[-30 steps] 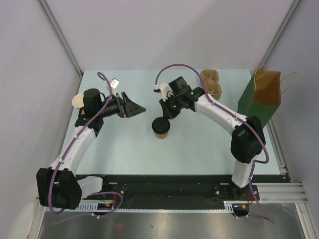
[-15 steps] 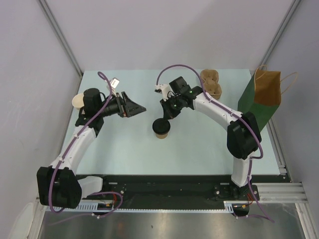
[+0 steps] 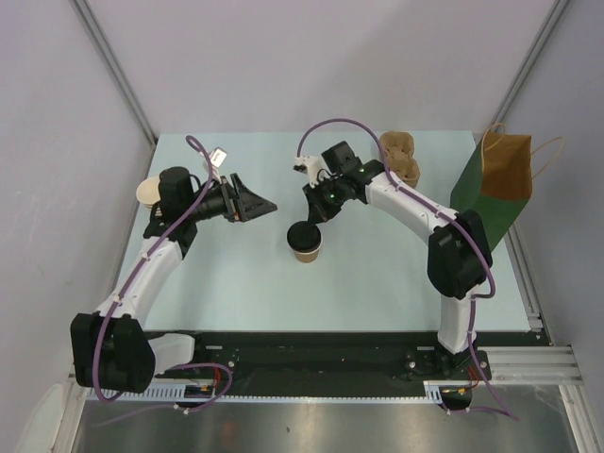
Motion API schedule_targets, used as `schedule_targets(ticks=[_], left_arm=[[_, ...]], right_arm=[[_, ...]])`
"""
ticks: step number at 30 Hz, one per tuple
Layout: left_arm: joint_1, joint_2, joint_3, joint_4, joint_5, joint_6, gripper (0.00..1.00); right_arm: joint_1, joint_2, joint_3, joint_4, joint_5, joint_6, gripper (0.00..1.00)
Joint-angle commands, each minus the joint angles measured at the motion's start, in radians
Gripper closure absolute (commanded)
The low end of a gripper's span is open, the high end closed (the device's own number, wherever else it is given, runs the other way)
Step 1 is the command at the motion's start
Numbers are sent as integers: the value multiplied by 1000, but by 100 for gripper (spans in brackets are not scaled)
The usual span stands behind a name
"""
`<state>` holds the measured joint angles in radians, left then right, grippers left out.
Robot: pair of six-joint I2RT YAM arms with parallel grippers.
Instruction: Pack the takeout coffee
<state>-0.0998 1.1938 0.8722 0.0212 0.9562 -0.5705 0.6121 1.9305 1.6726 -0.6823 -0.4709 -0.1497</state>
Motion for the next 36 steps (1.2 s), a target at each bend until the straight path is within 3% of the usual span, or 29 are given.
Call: schedule_targets(ticks=[1, 36], left_arm=[[3, 1, -4, 34, 27, -8, 3], [3, 46, 34, -9, 16, 17, 4]], right_arm=[[-8, 16, 45, -3, -25, 7, 100], [-15, 15, 19, -20, -54, -2, 100]])
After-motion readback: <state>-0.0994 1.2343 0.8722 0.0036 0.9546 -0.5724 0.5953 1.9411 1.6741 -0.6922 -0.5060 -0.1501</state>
